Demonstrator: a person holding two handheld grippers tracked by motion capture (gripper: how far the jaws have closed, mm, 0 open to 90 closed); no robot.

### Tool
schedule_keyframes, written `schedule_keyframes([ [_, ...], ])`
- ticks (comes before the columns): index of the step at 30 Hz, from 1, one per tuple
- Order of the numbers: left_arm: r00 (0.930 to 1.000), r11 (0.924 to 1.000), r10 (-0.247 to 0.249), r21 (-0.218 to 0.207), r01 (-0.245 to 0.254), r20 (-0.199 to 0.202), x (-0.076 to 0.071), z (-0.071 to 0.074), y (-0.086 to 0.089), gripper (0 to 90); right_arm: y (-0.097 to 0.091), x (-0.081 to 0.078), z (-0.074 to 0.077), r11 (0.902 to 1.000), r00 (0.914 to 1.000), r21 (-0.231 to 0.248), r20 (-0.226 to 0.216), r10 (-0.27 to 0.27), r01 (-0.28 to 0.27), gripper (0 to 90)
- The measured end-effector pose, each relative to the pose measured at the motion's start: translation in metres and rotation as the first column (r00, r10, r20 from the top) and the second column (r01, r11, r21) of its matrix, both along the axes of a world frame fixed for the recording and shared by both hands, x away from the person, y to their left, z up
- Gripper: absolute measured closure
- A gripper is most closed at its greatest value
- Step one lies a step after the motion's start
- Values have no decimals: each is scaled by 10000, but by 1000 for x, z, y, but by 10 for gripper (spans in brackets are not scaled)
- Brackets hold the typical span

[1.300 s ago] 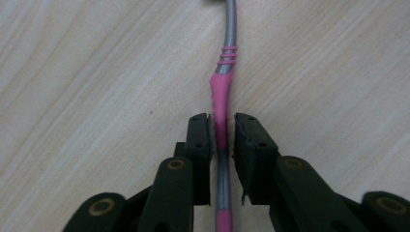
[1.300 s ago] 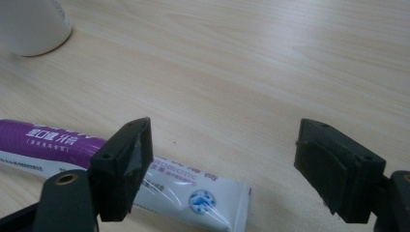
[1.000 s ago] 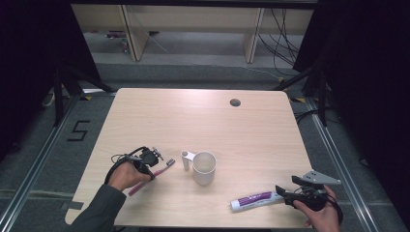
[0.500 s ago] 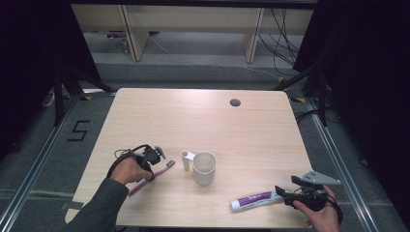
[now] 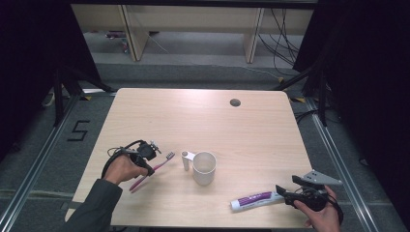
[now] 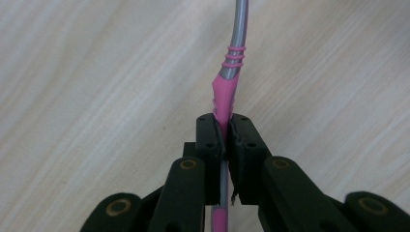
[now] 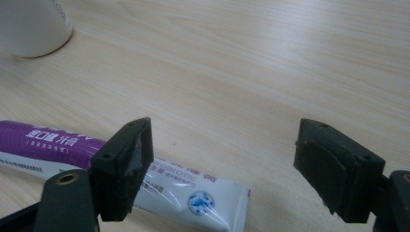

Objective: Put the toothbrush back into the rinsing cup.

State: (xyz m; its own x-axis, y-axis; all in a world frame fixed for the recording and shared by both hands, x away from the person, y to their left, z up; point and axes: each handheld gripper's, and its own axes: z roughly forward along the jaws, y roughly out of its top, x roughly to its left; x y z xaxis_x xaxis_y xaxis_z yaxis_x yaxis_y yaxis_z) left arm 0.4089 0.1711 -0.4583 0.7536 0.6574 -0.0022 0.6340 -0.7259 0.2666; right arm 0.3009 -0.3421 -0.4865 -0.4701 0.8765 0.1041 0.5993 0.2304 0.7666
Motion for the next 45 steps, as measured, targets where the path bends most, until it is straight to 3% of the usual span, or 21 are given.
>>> schedule_keyframes([
  [8, 9922, 9917, 205, -1287, -45, 1230, -8, 19, 6, 831, -1, 0, 0, 10000, 10000, 14, 47, -32, 32, 224],
  [14, 9719, 9694, 653, -2454, -81, 2260, -16, 31, 7, 831, -2, 1, 0, 10000, 9998, -2, 182, 78, -78, 225],
  [15, 9636, 9586, 896, -2843, -149, 2517, -18, 33, 7, 831, -1, 0, 0, 10000, 10000, 35, 81, -58, 58, 224],
  [18, 9572, 9464, 1114, -3225, -202, 2672, -19, 35, 9, 830, 0, 0, 0, 9999, 10000, 142, 30, -92, 91, 225],
  [19, 9392, 9275, 1611, -3719, -390, 3033, -21, 34, 10, 831, -2, 1, 1, 9999, 9996, -85, 270, 57, -54, 225],
  [20, 9392, 9275, 1611, -3719, -390, 3033, -21, 34, 10, 831, -2, 1, 1, 9999, 9996, -85, 270, 57, -54, 225],
  [24, 9097, 8899, 2135, -4551, -307, 3563, -26, 36, 12, 830, -2, 1, 0, 10000, 9998, -61, 215, 2, -1, 225],
  [25, 9097, 8899, 2135, -4551, -307, 3563, -26, 36, 12, 830, -2, 1, 0, 10000, 9999, 15, 160, 18, -19, 225],
  [26, 9012, 8772, 2360, -4787, -366, 3636, -27, 35, 11, 830, -2, 1, 0, 10000, 9999, 57, 107, 9, -9, 225],
  [27, 8969, 8740, 2391, -4848, -320, 3719, -28, 35, 12, 830, -2, 0, 0, 10000, 10000, 57, 59, -19, 19, 225],
  [28, 8855, 8586, 2655, -5112, -374, 3812, -29, 35, 10, 830, -2, 0, 1, 10000, 9999, -33, 154, -8, 9, 225],
  [30, 8848, 8554, 2632, -5170, -298, 3845, -30, 35, 10, 830, -3, 1, 1, 9999, 9996, -155, 263, 47, -43, 225],
  [31, 8720, 8378, 2953, -5445, -398, 3905, -31, 35, 8, 830, -3, 1, 0, 9999, 9997, -133, 231, 18, -15, 225],
  [33, 8729, 8413, 2835, -5399, -276, 3970, -31, 36, 9, 830, -3, 1, 0, 9999, 9997, -138, 232, 21, -18, 225],
  [35, 8622, 8412, 2960, -5399, -313, 4111, -32, 37, 8, 830, -4, 1, 1, 9999, 9997, -154, 222, 32, -29, 225],
  [36, 8591, 8235, 3117, -5665, -312, 4059, -32, 37, 7, 830, -4, 1, 1, 9999, 9997, -130, 249, 41, -38, 226],
  [37, 8482, 8170, 3245, -5759, -284, 4185, -32, 37, 7, 830, -3, 1, 0, 9999, 9997, -141, 253, 27, -23, 226],
  [40, 8361, 7843, 3539, -6200, -212, 4192, -33, 38, 7, 830, -4, 1, 1, 9998, 9998, -171, 198, 46, -42, 226],
  [41, 8234, 7876, 3610, -6160, -178, 4378, -34, 40, 6, 830, -3, 1, 1, 9999, 9997, -109, 230, 37, -35, 226],
  [43, 8158, 7668, 3728, -6419, -25, 4421, -34, 41, 5, 830, -4, 1, 0, 9999, 9996, -129, 273, 21, -18, 226],
  [45, 8093, 7595, 3812, -6505, 14, 4468, -35, 42, 5, 830, -4, 1, 1, 9999, 9997, -131, 231, 35, -32, 227],
])
